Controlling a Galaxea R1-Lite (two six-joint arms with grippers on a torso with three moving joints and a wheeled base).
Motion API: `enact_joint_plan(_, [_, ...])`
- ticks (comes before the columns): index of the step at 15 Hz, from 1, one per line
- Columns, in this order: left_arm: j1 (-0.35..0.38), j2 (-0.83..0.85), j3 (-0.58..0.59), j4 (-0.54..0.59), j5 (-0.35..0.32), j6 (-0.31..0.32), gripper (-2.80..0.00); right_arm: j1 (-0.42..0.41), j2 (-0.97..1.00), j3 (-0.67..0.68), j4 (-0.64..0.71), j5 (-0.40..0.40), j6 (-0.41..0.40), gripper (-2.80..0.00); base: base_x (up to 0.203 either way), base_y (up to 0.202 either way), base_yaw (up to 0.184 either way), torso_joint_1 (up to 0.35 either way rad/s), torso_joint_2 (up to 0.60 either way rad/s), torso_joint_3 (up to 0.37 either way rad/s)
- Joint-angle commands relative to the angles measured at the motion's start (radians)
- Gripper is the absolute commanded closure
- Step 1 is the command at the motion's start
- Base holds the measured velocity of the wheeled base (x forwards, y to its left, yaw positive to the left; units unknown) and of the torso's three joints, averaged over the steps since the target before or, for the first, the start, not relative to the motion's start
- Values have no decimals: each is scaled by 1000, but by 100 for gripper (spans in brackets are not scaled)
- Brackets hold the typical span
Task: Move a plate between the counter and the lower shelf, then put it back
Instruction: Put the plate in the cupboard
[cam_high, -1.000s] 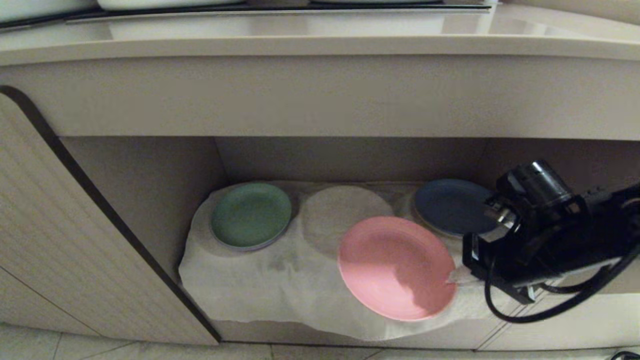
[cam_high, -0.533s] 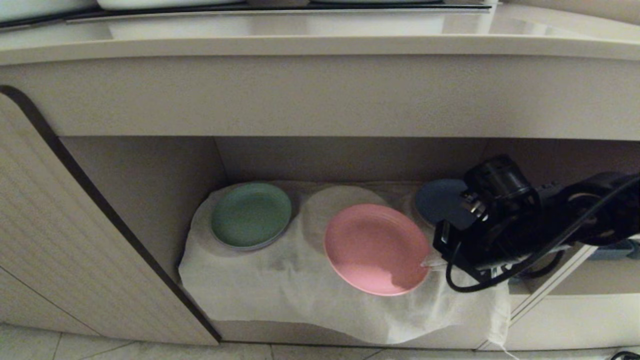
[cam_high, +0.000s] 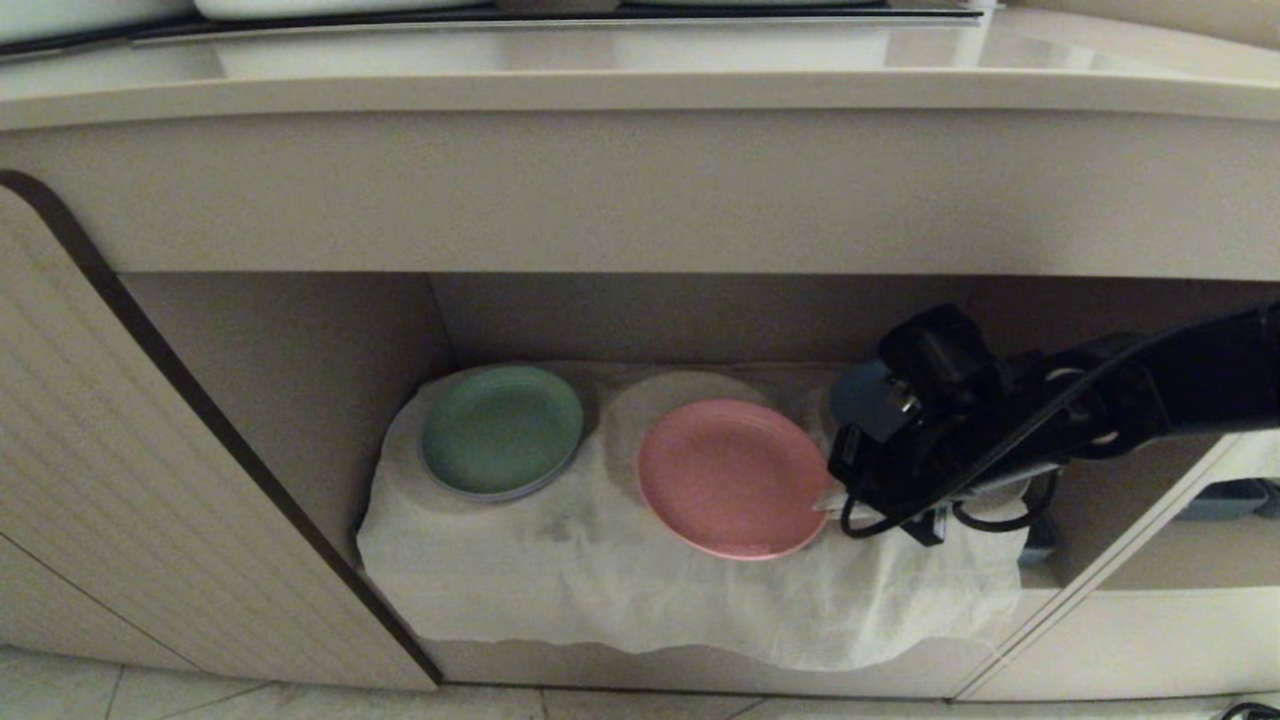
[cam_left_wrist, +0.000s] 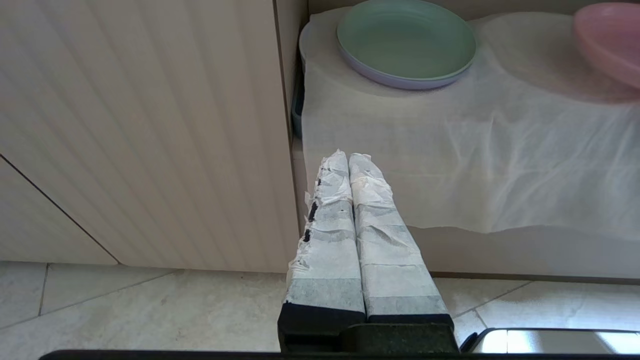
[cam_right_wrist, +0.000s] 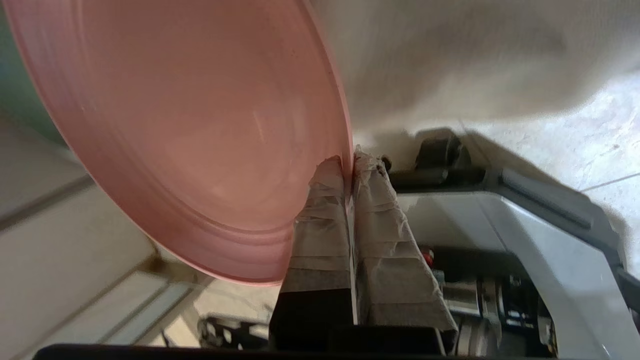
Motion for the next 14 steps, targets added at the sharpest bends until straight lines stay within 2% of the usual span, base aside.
enact_joint_plan(1, [0,0,0,0,0,0,0,0,51,-38,2,-11,14,0,0,0,0,0,0,0])
enact_joint_plan(14, [0,0,0,0,0,-1,0,8,169,-198,0,-24,48,0,0,0,0,0,0,0])
